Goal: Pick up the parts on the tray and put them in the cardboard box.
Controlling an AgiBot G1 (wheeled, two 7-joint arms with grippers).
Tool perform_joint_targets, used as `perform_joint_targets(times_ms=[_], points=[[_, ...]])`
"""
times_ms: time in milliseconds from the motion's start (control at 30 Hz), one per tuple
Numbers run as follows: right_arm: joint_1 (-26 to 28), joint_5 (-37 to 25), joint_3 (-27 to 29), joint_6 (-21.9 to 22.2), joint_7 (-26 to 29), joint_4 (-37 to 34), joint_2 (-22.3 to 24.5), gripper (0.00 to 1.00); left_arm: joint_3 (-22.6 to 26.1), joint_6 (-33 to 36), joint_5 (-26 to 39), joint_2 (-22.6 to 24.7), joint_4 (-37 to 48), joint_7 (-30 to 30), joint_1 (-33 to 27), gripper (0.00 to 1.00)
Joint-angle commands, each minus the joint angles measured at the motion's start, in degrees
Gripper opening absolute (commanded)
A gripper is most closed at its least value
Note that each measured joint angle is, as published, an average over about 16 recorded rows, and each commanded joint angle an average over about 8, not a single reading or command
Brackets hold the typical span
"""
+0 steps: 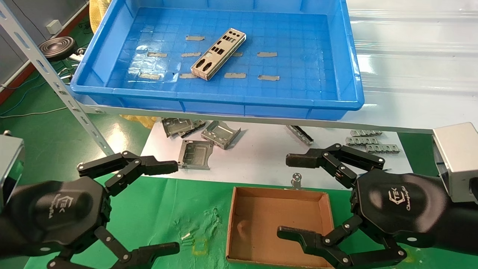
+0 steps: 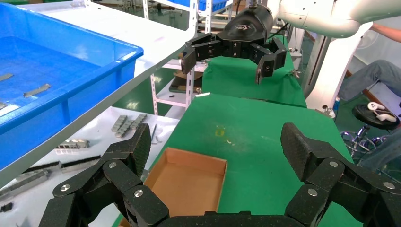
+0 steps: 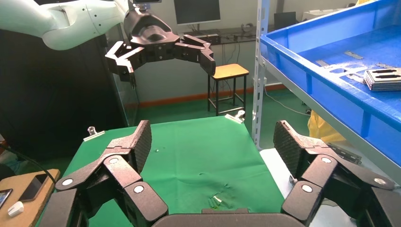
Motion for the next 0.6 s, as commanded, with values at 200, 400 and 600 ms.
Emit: perform_joint_targets(times_ms=[200,400,600], points=[[0.00,0.00,0.00,0.00,0.00,0.00,0.00,1.00,0.00,0.00,0.00,0.00,0.00,0.00,0.00,1.00],[0.00,0.00,0.00,0.00,0.00,0.00,0.00,1.00,0.00,0.00,0.00,0.00,0.00,0.00,0.00,1.00],[0.00,0.00,0.00,0.00,0.00,0.00,0.00,1.00,0.00,0.00,0.00,0.00,0.00,0.00,0.00,1.00]])
